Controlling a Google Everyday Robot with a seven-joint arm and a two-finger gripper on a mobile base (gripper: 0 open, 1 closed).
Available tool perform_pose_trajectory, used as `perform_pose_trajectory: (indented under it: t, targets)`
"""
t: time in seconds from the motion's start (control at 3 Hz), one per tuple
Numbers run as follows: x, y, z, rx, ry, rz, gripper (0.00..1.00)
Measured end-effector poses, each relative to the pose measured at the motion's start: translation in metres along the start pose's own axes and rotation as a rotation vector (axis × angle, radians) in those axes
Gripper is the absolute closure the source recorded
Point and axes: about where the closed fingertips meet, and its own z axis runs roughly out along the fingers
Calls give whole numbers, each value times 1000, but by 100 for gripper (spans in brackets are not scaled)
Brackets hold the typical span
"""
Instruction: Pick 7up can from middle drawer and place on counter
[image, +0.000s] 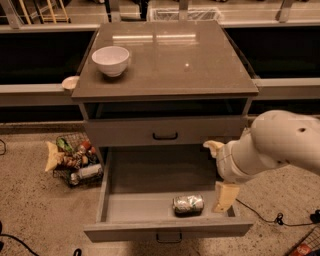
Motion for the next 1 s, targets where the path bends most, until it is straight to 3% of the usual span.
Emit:
perform_pose_trajectory:
  t: [0.67,1.0]
  targets:
    - [8,-4,116,-18,-132,7,0]
    - [24,-4,173,-61,-217,19,0]
